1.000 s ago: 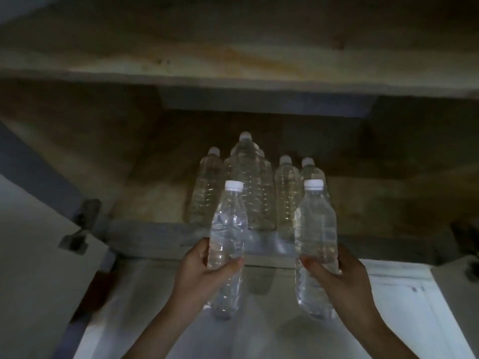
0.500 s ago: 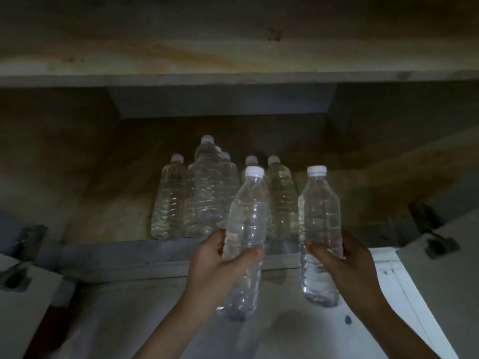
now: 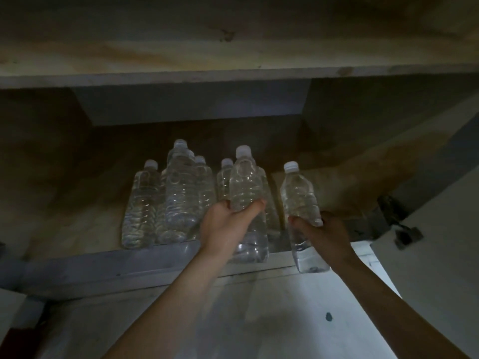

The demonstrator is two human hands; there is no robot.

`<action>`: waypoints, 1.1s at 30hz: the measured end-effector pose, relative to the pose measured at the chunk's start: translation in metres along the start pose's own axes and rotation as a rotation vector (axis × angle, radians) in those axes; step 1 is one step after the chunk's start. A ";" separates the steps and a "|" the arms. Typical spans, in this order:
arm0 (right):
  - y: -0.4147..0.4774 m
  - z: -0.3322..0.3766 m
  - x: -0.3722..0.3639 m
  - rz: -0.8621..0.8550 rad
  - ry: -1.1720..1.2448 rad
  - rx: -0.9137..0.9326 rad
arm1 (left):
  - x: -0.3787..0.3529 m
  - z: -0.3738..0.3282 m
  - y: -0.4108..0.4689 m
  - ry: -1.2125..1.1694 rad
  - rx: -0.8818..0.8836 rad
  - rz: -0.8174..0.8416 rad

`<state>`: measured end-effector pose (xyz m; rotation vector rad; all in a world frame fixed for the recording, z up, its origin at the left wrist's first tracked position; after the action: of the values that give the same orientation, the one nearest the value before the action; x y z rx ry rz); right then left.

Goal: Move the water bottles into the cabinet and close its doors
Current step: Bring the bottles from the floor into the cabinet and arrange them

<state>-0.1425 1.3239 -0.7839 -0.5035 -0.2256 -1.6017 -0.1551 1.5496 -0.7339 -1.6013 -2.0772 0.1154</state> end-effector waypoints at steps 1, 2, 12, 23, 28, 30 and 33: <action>0.005 0.003 -0.004 -0.003 0.000 0.028 | 0.001 -0.003 0.003 0.012 -0.006 -0.003; 0.009 0.009 -0.006 -0.003 -0.012 0.037 | 0.002 -0.006 0.007 0.023 -0.012 -0.009; 0.021 0.023 -0.019 0.011 0.013 0.094 | -0.002 -0.018 0.028 0.219 -0.051 -0.058; 0.019 0.016 -0.020 0.009 -0.127 0.105 | -0.012 -0.007 0.025 0.099 -0.164 -0.047; -0.004 0.009 -0.015 -0.067 0.041 0.092 | -0.007 0.008 0.008 -0.173 -0.213 0.025; -0.019 0.003 -0.013 -0.038 0.123 0.125 | -0.004 0.014 0.000 -0.204 -0.261 0.064; -0.030 -0.001 -0.011 -0.028 0.181 0.127 | -0.003 0.025 -0.010 -0.147 -0.344 0.099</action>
<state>-0.1715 1.3365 -0.7855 -0.2567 -0.1971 -1.6377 -0.1751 1.5502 -0.7529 -1.9514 -2.2213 -0.0994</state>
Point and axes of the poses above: each hand's wrist, its own y-axis towards the middle knuckle, its own x-axis out of the back of the hand, z = x × y, the point moved 4 cm from there along y, towards the middle knuckle, and after that the axes turned 5 degrees about x, right-handed, at the moved point
